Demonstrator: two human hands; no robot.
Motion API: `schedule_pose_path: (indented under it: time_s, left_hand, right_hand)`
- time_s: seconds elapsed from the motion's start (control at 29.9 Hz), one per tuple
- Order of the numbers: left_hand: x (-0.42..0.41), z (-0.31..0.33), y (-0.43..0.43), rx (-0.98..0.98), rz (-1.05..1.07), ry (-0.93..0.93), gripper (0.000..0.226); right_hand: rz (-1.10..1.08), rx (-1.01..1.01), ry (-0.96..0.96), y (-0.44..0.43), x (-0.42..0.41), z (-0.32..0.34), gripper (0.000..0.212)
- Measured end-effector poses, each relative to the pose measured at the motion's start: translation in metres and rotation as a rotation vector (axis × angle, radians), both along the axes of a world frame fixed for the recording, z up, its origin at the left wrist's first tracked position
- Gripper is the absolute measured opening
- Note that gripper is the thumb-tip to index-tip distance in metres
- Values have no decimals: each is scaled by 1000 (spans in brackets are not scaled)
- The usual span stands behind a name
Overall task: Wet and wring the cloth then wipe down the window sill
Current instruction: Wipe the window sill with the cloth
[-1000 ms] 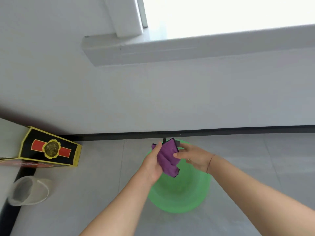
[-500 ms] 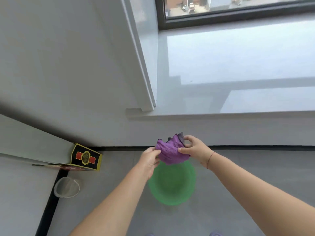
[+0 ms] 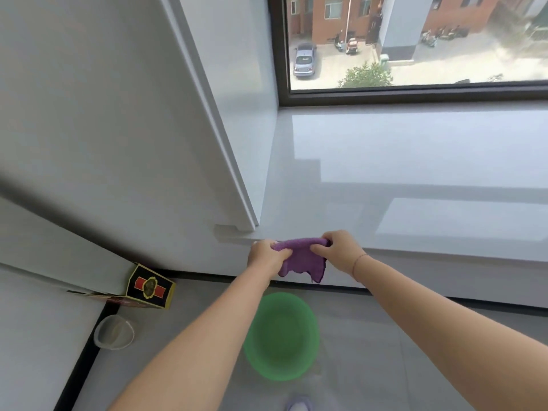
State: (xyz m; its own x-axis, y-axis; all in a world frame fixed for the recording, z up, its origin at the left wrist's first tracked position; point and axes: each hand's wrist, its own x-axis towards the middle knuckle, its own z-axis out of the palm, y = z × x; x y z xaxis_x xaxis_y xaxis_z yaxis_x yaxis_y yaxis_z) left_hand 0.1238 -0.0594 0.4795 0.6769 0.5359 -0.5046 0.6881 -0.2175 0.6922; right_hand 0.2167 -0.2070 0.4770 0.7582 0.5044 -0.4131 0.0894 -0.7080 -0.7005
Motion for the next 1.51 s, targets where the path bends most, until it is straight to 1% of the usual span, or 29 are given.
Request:
schedule_pose_path:
  time_s: [0.1,0.17,0.2,0.27,0.33,0.37,0.4,0.47,0.57,0.64,0.67,0.7,0.77,0.84,0.87,0.94,1.0,1.07,1.14,1.21,1.27,1.31,1.34,1.41,1.51]
  left_hand:
    - [16,-1,4,-108,136,-68,27]
    - [29,-3,6,-184,220,-138,31]
    - [35,-4,7,-191,244,-165,30]
    - [50,-9,8,-181,285,-187,28]
    - [64,-15,10,-210,319,-177,20]
    - [71,-18,11,-239,329,-168,14]
    - [77,-21,13,-265,335,-156,10]
    - [88,-26,19,-280,337,-125,8]
    - [105,-32,28,-198,321,-129,9]
    - [119,-33,37,-155,296,-149,15]
    - [125,-34,41,-132,267,-129,25]
    - [130,-35,43,-89,225,-71,37]
    - [136,-37,42,56,117,130,55]
    - [135,-41,37,237,8,279,61]
    - [134,-43,34,312,-26,295,60]
    - [131,-50,31,410,-64,261,57]
    - [127,-58,30,448,-95,233,58]
    - [123,-65,33,462,-135,236,58]
    - [121,-72,39,471,-157,230,60]
    - [120,-76,43,483,-168,228,63]
    - [118,-77,43,510,-216,259,66]
    - [116,-78,42,528,-248,276,67]
    - [115,-78,41,543,-274,284,68]
    - [112,-78,40,545,-301,291,70]
    - [111,-76,43,516,-328,301,73]
  right_hand:
    - [-129,65,59,6,13,0,35]
    - [-248,129,92,11,23,-2,44]
    - [-289,149,94,14,30,-3,46]
    - [-333,154,71,20,45,-6,39]
    - [-357,170,56,30,63,-9,22]
    - [-356,173,42,35,73,-10,17]
    - [-343,163,20,41,81,-12,16]
    - [-314,154,-14,52,94,-14,14]
    - [-257,183,-94,67,110,-16,12]
    - [-240,187,-138,74,120,-16,18]
    - [-229,148,-161,77,124,-16,23]
    - [-215,69,-194,79,128,-18,29]
    - [-161,-135,-272,80,130,-22,45]
    - [-60,-230,-345,84,124,-32,53]
    - [9,-242,-369,87,118,-39,56]
    - [149,-283,-360,96,105,-59,64]
    - [230,-353,-333,106,95,-81,70]
    - [302,-397,-396,114,92,-98,74]
    - [444,-367,-496,119,96,-108,73]
    - [651,-293,-585,117,111,-114,72]
    - [799,-228,-655,109,137,-115,64]
    - [804,-217,-676,103,154,-114,61]
    - [759,-224,-693,97,174,-113,59]
    - [583,-290,-700,84,210,-112,60]
    - [312,-420,-609,73,240,-111,62]
